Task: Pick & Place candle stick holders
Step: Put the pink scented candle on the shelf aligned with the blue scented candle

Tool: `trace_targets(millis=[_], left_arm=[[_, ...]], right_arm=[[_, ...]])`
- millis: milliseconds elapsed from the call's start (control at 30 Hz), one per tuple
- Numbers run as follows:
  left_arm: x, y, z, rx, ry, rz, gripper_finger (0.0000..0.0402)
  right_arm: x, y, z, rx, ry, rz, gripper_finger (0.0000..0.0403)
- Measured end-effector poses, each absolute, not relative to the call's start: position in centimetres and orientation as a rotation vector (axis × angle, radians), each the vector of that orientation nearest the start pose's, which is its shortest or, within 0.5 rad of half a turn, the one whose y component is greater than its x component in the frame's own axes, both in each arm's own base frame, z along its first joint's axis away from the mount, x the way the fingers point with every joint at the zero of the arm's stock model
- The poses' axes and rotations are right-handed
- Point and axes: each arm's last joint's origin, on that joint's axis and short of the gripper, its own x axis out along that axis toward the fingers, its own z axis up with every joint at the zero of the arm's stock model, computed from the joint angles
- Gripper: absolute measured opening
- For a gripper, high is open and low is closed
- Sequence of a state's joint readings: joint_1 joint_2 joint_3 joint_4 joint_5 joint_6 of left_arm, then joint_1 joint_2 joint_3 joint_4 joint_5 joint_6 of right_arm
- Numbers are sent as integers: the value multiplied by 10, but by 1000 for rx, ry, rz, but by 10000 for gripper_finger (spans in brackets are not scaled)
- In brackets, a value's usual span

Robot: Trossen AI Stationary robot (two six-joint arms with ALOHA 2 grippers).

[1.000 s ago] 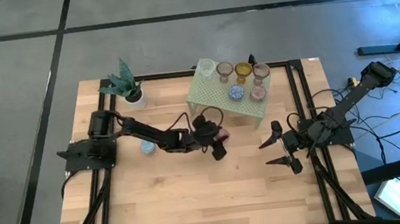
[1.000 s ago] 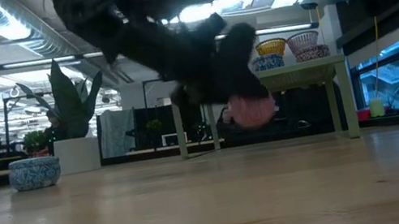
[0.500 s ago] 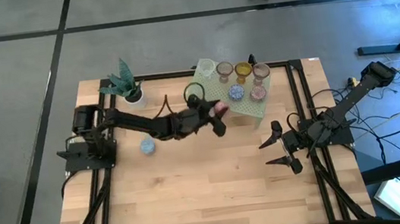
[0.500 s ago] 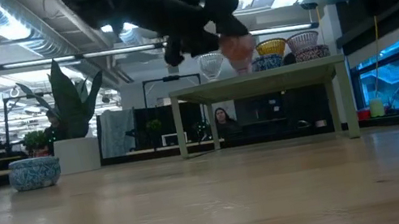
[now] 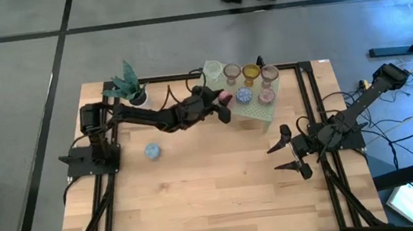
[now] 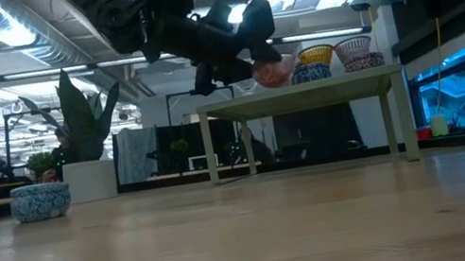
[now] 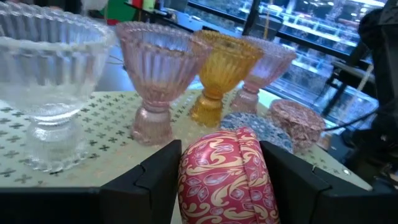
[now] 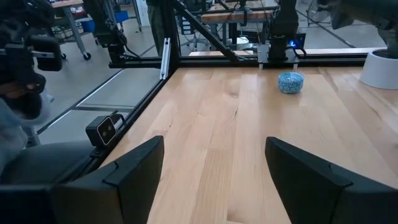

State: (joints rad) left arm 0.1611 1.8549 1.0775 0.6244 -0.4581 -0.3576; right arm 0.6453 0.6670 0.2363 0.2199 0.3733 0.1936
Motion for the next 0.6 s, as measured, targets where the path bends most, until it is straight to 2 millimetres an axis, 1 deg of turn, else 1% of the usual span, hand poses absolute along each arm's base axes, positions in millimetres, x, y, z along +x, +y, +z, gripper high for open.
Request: trace_targets(millis=[200, 300, 433, 533, 600], left_arm=[[396, 79, 214, -352, 35, 629, 196], [397, 75, 214, -367, 31, 623, 196], [397, 70, 214, -350, 20, 656, 196], [397, 73, 216, -371, -2, 657, 196], [399, 74, 211, -383, -6, 660, 196]], right_arm=[[128, 83, 199, 83, 209, 252, 283], [128, 83, 199, 65, 207, 254, 283], [128, 84, 199, 44, 205, 256, 283], [128, 83, 199, 44, 204, 256, 283], [128, 84, 199, 44, 205, 256, 283]])
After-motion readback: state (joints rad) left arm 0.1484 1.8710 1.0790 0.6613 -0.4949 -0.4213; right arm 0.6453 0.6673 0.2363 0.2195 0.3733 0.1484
